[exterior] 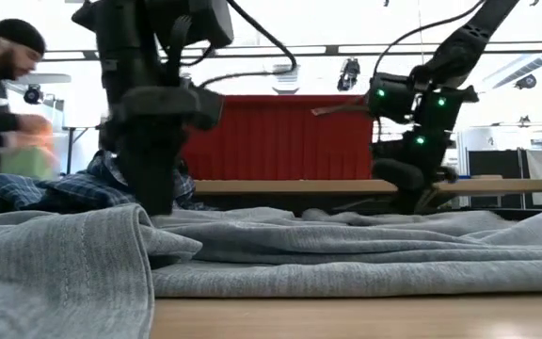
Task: Fold Laundry from Bin
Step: Fold the gray shirt
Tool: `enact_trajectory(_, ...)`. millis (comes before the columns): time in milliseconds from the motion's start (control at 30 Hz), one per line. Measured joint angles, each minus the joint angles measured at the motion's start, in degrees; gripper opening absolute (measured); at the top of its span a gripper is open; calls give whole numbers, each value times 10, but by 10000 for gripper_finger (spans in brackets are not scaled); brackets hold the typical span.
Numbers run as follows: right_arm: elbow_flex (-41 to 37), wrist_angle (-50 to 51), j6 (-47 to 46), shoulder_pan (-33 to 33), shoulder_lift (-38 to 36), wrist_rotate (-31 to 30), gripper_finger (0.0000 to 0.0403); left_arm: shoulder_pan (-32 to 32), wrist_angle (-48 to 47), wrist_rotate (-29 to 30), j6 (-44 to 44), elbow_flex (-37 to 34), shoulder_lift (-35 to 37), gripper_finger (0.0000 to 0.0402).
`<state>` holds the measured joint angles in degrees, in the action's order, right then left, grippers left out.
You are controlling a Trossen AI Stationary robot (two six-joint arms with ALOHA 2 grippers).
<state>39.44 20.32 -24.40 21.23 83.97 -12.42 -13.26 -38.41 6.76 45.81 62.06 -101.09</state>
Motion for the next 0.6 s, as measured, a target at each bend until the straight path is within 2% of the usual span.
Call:
enact_trajectory(100,-1,13,6,34,-49,-42,8,28,-13,30,-19,0,28,263)
enact_trajectory(200,0,12,8,41,-108,-57,8,67,-14,49,-49,0,61,263)
enact_trajectory(333,-1,4,-26,19,-180,-45,8,104,59,65,-102,0,83,263)
enact_trajectory(433,-12,26,-70,9,-186,-8,8,118,154,63,-124,-6,70,263)
enact_trajectory(533,-34,69,-121,22,-160,-10,8,134,242,62,-122,-19,32,263)
enact_trajectory(600,-46,67,-123,36,-141,-9,9,143,289,63,-119,-21,0,263)
